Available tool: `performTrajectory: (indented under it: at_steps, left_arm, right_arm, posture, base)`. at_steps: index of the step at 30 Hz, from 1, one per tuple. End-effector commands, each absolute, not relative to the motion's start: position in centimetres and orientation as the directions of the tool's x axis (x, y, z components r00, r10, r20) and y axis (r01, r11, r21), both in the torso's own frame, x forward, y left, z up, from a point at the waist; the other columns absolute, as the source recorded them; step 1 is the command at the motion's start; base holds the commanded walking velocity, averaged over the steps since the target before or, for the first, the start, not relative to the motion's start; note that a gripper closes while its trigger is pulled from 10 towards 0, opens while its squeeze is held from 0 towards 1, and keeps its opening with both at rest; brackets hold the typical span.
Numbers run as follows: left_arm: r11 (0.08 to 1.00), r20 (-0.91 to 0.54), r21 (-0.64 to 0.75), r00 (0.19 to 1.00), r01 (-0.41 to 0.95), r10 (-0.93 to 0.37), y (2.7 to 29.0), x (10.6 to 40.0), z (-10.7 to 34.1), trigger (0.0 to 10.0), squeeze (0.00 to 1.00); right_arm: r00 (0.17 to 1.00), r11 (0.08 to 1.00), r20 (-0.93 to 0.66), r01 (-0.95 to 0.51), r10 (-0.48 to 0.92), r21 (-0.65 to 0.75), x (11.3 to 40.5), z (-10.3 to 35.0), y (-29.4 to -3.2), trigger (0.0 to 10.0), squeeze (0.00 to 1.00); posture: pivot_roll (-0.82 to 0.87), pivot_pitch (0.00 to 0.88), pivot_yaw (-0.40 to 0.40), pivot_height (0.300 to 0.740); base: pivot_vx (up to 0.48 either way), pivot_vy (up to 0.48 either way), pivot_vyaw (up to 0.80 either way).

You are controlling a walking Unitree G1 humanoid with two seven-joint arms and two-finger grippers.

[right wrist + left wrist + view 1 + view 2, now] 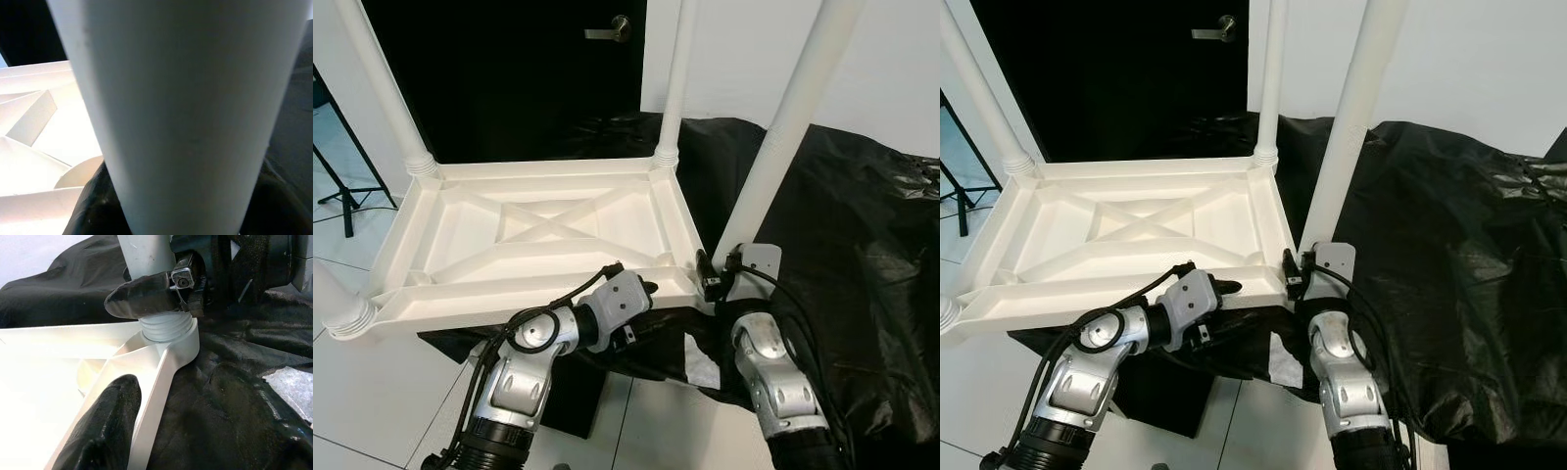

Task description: Building children table

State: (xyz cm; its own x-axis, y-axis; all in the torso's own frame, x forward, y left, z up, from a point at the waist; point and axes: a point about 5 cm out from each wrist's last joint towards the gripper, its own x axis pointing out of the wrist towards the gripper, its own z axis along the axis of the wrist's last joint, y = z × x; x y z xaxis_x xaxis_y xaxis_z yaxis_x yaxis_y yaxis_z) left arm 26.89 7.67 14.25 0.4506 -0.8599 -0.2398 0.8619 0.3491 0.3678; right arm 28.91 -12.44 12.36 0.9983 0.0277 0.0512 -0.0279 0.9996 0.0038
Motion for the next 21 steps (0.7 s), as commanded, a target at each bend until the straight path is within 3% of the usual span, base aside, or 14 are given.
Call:
performTrajectory:
  at_steps: [1,2,3,18,19,21]
  left_arm:
    - [0.448,-0.190,0.391,0.547,0.804,-0.815,7.7,27.4,14.6,10.0,0.00]
    - [0.448,-0.190,0.391,0.547,0.804,-0.815,7.7,27.4,14.6,10.0,0.00]
    - [0.448,-0.190,0.391,0.547,0.804,-0.815,7.7,27.4,14.6,10.0,0.00]
    - [0.454,-0.188,0.393,0.553,0.800,-0.811,7.8,27.4,14.5,10.0,0.00]
    - [0.457,-0.187,0.393,0.556,0.798,-0.810,7.9,27.4,14.5,10.0,0.00]
    - [0.457,-0.187,0.393,0.556,0.798,-0.810,7.9,27.4,14.5,10.0,0.00]
  right_arm:
    - [1.000,1.000,-0.015,-0.026,0.026,-0.014,28.4,11.1,-12.5,10.0,0.00]
    - [1.000,1.000,-0.015,-0.026,0.026,-0.014,28.4,11.1,-12.5,10.0,0.00]
    - [1.000,0.999,-0.007,-0.029,0.029,-0.015,28.4,11.3,-12.6,10.0,1.00]
    - [0.944,0.945,0.050,-0.326,0.326,-0.022,28.0,12.7,-16.3,10.0,1.00]
    - [0.924,0.925,0.042,-0.379,0.379,-0.018,28.2,12.8,-16.8,10.0,0.50]
    - [0.924,0.925,0.042,-0.379,0.379,-0.018,28.2,12.8,-16.8,10.0,0.50]
  posture:
    - [-0.01,0.000,-0.036,0.740]
    - [-0.01,0.000,-0.036,0.740]
    - [-0.01,0.000,-0.036,0.740]
    - [-0.01,0.000,-0.046,0.740]
    - [-0.01,0.000,-0.046,0.740]
    - [-0.01,0.000,-0.046,0.740]
  base:
    - [0.000,0.000,0.00]
    - [0.000,0.000,0.00]
    - [0.000,0.000,0.00]
    - [0.000,0.000,0.00]
    - [0.000,0.000,0.00]
    - [0.000,0.000,0.00]
